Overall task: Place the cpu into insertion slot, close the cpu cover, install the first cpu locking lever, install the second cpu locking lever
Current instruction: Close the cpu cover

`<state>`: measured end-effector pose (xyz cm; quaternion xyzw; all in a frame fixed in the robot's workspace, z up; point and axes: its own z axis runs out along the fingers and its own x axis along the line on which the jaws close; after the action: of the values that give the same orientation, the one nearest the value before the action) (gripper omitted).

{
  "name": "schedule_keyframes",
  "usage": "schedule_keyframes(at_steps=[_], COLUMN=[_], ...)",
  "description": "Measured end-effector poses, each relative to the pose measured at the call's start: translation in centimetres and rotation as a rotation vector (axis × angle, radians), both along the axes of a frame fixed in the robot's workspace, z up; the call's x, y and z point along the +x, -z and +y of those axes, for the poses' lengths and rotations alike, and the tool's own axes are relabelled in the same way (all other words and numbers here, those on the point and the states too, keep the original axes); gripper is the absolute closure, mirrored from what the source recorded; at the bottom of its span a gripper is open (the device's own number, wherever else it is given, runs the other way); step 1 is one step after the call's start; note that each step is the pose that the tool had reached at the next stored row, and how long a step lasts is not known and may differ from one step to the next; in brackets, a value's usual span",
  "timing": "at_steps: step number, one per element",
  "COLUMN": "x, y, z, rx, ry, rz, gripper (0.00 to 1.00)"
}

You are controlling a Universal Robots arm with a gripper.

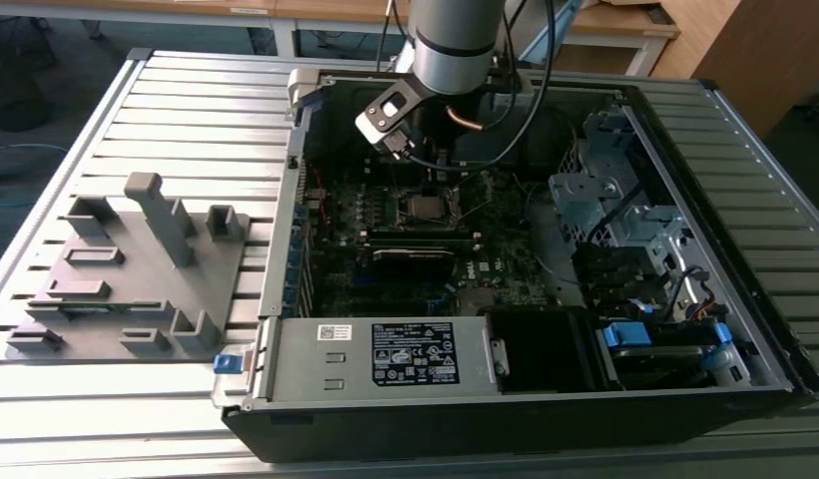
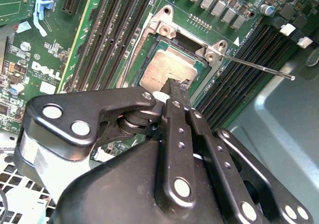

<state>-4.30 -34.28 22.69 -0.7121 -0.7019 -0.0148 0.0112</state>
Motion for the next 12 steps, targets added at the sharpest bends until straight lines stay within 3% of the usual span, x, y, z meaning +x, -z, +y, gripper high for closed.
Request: schedule_keyframes(at_steps=[4, 6, 12], x=[0.00, 0.00, 0.00], y=[-0.03, -0.46, -0.71], z=[0.00, 0.00, 0.00], rx=[0.0002, 0.0000, 0.0000], ry=[0.000, 0.000, 0.000], rz=[-0.0001, 0.0000, 0.0000], gripper=[0.90, 0.90, 0.90])
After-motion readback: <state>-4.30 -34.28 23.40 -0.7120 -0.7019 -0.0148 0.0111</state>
